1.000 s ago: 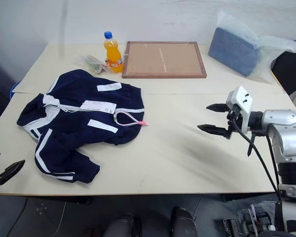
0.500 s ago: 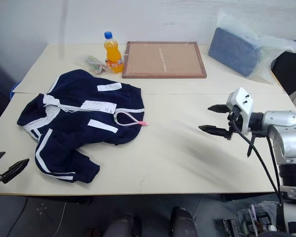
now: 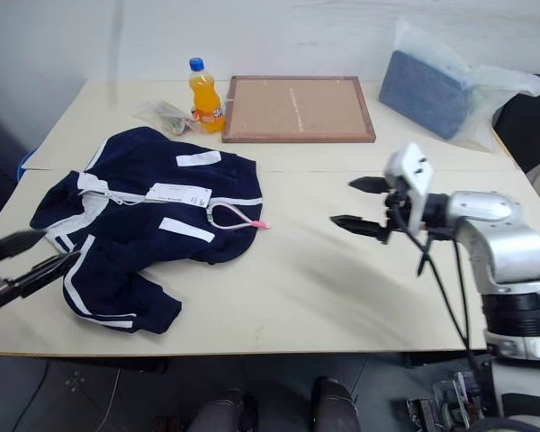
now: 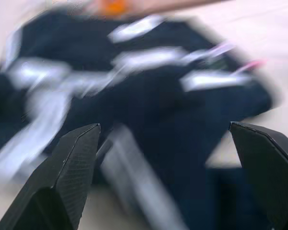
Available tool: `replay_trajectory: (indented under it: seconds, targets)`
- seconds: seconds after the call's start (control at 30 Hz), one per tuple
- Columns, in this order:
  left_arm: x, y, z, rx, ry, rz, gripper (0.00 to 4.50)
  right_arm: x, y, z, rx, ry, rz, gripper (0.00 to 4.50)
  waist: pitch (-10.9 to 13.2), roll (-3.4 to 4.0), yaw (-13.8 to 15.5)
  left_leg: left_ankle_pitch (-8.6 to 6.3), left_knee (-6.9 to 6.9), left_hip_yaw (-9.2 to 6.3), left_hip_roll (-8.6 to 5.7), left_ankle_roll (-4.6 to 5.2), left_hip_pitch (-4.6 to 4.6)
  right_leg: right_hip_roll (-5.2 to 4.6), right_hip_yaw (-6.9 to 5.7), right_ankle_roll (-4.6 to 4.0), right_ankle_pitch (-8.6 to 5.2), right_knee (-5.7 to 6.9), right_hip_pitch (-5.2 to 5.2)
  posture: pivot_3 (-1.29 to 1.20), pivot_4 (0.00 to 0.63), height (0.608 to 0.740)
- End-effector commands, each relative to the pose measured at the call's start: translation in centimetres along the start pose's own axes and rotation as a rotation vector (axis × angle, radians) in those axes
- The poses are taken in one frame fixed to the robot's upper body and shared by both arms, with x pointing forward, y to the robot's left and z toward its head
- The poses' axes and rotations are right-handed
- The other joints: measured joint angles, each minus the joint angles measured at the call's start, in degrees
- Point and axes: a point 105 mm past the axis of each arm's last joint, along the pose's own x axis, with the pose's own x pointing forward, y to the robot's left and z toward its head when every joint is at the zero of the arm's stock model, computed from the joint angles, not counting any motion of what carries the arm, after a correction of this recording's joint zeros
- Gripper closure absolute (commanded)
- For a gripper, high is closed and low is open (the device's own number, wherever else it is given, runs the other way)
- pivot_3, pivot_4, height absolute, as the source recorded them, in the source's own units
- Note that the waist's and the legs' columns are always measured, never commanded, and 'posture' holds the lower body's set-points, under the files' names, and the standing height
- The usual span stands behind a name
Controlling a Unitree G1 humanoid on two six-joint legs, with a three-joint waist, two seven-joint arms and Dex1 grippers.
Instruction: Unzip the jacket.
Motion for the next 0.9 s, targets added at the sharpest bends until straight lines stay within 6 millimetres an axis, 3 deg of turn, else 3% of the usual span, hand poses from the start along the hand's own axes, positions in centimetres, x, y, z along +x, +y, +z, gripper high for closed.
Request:
replay_trajectory:
  seconds: [0.03, 0.17, 0.27, 0.4, 0.63, 0.9]
  targets:
    - [2.5, -2.0, 1.4, 0.055, 0.006, -0.138, 0.0, 2.7, 1.5, 1.8, -0.018, -0.048, 0.048, 0.01, 0.01, 0.02, -0.02, 0.0, -0.01, 0.0, -0.02, 0.0, 0.01, 0.01, 0.01, 0.0, 0.0, 0.01, 0.0, 0.0, 0.15, 0.74]
    - [5.5, -4.7, 2.6, 0.138, 0.009, -0.327, 0.0, 7.1, 1.9, 1.7, 0.002, -0.044, 0.041, 0.19, 0.02, 0.03, -0.14, 0.04, 0.01, 0.05, -0.17, -0.07, -0.03, 0.16, 0.03, -0.03, -0.01, 0.06, -0.05, 0.0, 0.15, 0.74]
    - [7.3, -5.0, 2.7, 0.166, 0.002, -0.372, 0.0, 9.5, 2.3, 1.1, 0.006, -0.031, 0.058, 0.85, 0.02, 0.03, -0.31, 0.05, -0.04, 0.07, -0.21, -0.12, -0.04, 0.21, 0.07, -0.09, -0.05, 0.11, -0.11, 0.0, 0.15, 0.74]
    - [9.0, -5.1, 2.0, 0.211, 0.02, -0.411, 0.0, 12.0, 2.4, -0.6, -0.049, 0.052, 0.052, 2.1, 0.02, 0.03, -0.74, 0.07, -0.07, 0.49, -0.21, -0.2, -0.09, 0.32, 0.0, -0.13, -0.08, 0.08, -0.13, 0.0, 0.15, 0.74]
    - [10.3, -5.3, 2.0, 0.251, 0.012, -0.45, 0.0, 15.1, 1.8, -1.7, -0.127, 0.104, 0.025, 2.1, 0.02, 0.02, -1.63, 0.15, -0.08, 0.52, -0.05, -0.34, -0.09, 0.49, 0.02, -0.15, -0.09, 0.09, -0.15, 0.0, 0.15, 0.74]
    - [10.4, -5.2, 1.8, 0.254, 0.012, -0.444, 0.0, 16.9, 2.6, -2.6, -0.132, 0.112, 0.061, 2.1, 0.02, 0.03, -1.9, 0.17, -0.12, 0.5, 0.06, -0.45, -0.09, 0.59, 0.04, -0.23, -0.13, 0.14, -0.21, 0.0, 0.15, 0.74]
